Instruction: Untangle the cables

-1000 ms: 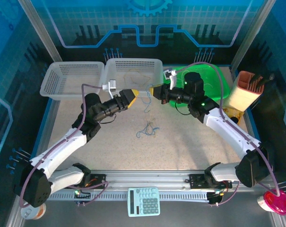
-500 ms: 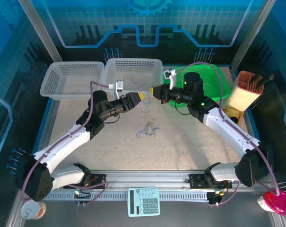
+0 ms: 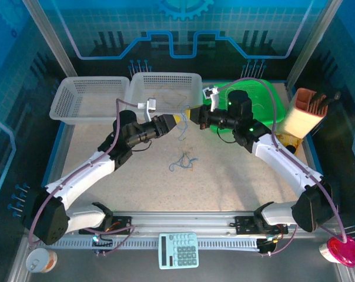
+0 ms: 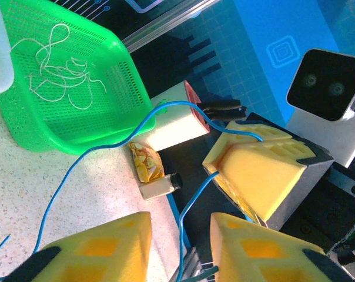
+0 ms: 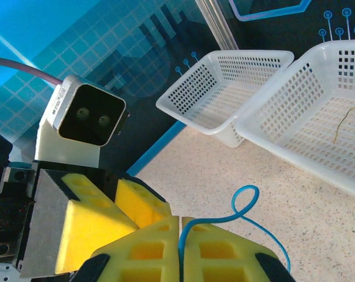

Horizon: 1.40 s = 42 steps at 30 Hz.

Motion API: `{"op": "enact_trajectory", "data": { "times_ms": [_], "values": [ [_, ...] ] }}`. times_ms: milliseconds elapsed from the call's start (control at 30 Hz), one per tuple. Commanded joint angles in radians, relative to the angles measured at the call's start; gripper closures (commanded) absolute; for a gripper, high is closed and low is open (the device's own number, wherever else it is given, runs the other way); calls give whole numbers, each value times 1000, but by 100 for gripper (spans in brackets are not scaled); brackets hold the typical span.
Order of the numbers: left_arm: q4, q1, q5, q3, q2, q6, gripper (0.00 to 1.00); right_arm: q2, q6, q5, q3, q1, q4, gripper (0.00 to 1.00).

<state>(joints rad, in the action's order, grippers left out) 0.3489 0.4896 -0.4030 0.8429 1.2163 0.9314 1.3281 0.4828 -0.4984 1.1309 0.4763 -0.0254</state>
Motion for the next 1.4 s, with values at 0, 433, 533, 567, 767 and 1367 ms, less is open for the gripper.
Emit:
{"op": "enact_trajectory", "data": {
  "times_ms": [0, 433, 533, 567, 767, 1367],
  "values": [
    [46, 10, 19, 31, 5, -23, 76, -15, 8, -7, -10, -12, -24, 100],
    [-12, 10, -4, 189, -11, -50, 100, -34, -40, 36, -46, -22, 17, 64],
    [-50, 10, -30, 259, -2, -44, 100, -64, -38, 46, -91, -45, -2, 45],
    [-61, 10, -39, 280, 4, -39, 100, -74, -40, 49, -109, -53, -10, 41],
    [-94, 12, -80, 372, 32, 7, 100, -129, -101, 59, -198, -62, -36, 25],
    [-119, 31, -101, 447, 49, 60, 100, -89, -136, 50, -145, -24, -203, 15]
  ]
}}
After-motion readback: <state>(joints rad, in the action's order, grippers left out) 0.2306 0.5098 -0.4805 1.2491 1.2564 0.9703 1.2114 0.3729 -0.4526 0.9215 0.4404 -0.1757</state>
